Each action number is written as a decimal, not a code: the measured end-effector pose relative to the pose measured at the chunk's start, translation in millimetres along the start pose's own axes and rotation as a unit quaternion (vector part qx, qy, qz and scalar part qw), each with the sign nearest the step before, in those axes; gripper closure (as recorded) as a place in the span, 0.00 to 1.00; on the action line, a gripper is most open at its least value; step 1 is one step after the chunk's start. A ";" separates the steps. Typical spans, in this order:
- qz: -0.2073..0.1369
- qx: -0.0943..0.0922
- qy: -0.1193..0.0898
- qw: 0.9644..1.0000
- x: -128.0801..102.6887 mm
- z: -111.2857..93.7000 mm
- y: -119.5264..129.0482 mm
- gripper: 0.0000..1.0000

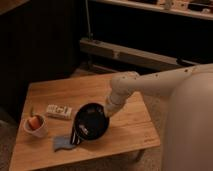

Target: Drag the ceramic bowl in a circle

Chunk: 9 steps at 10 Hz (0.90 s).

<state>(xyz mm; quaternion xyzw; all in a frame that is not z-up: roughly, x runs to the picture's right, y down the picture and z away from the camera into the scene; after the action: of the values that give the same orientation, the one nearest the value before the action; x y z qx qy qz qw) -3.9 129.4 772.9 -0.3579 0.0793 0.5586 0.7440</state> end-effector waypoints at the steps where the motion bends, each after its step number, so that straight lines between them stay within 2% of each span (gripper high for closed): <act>1: -0.006 -0.002 0.003 1.000 -3.6 3.5 4.3 0.86; 4: -0.002 -0.009 0.015 1.000 -23.4 24.4 -2.7 0.86; 8: 0.034 -0.012 0.023 0.999 -58.6 40.0 -34.0 0.86; 9: 0.066 -0.015 0.023 0.997 -86.5 46.6 -56.5 0.86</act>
<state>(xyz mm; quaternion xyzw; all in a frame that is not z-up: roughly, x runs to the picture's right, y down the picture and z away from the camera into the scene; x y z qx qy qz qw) 1.7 84.7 876.9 -0.3759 0.1117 0.5994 0.6978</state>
